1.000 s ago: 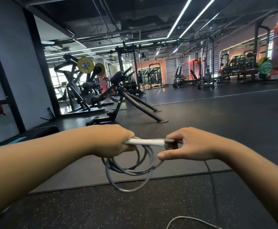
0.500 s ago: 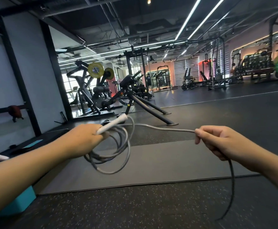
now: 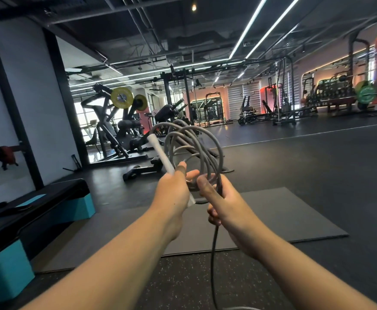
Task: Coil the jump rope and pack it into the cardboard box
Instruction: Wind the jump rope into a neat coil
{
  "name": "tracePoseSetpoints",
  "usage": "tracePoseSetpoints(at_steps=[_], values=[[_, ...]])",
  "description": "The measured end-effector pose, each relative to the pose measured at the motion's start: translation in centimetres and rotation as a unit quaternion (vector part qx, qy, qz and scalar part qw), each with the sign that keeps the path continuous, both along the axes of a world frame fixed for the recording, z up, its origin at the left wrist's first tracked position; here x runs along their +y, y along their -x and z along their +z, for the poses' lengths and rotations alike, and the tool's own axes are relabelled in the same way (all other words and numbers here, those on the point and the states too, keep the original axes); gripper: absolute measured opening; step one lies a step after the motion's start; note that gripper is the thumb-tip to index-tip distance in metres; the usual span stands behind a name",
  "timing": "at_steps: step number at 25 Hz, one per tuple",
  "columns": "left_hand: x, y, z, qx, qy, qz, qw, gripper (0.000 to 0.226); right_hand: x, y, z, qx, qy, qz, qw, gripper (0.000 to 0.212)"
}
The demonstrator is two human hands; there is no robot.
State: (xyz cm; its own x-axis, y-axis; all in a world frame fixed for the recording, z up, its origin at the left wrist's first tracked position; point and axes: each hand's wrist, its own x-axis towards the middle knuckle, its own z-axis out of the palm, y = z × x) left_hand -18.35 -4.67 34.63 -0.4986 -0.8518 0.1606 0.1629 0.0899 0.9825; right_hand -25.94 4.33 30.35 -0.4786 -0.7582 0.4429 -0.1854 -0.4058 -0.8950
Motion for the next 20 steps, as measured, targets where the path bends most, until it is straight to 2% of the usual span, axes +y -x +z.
tracePoseSetpoints(at_steps=[1, 4, 7, 10, 13, 16, 17, 18, 19, 20], values=[[0.7, 0.4, 0.0, 0.025, -0.03, 0.005, 0.999, 0.035, -0.4, -0.4, 0.1, -0.035, 0.015, -0.005, 0.999, 0.058], [2.4, 1.3, -0.1, 0.065, -0.095, -0.001, 0.993, 0.046, -1.1, -2.0, 0.3, -0.131, 0.058, -0.034, 0.989, 0.033], [3.7, 1.4, -0.4, 0.085, -0.118, -0.024, 0.989, 0.046, -2.0, -2.7, -0.1, -0.151, 0.128, -0.097, 0.975, 0.014], [4.0, 0.8, -0.8, 0.051, -0.1, -0.054, 0.992, 0.049, -2.5, -2.5, -0.8, -0.142, 0.126, -0.158, 0.969, 0.012], [3.7, -0.2, -1.5, 0.014, -0.096, -0.088, 0.991, 0.035, -2.2, -1.6, -1.0, -0.127, 0.099, -0.159, 0.974, 0.016], [2.2, -1.9, -1.6, 0.056, -0.118, -0.088, 0.988, 0.021, -0.9, 0.1, 0.3, -0.075, 0.024, -0.126, 0.989, 0.029], [1.5, -2.7, -1.4, 0.076, -0.117, -0.059, 0.988, 0.036, -0.3, 0.8, 0.8, -0.056, -0.005, -0.112, 0.992, 0.029], [0.7, -3.5, -1.1, 0.086, -0.102, -0.024, 0.991, 0.065, 0.3, 1.5, 1.3, -0.034, -0.037, -0.102, 0.994, 0.028], [0.1, -4.4, -0.7, 0.088, -0.066, 0.009, 0.994, 0.094, 0.8, 2.2, 1.7, 0.0, -0.068, -0.101, 0.993, 0.025], [-0.4, -5.3, 0.0, 0.078, 0.001, 0.03, 0.996, 0.111, 1.3, 2.9, 1.9, 0.051, -0.099, -0.114, 0.987, 0.022]])
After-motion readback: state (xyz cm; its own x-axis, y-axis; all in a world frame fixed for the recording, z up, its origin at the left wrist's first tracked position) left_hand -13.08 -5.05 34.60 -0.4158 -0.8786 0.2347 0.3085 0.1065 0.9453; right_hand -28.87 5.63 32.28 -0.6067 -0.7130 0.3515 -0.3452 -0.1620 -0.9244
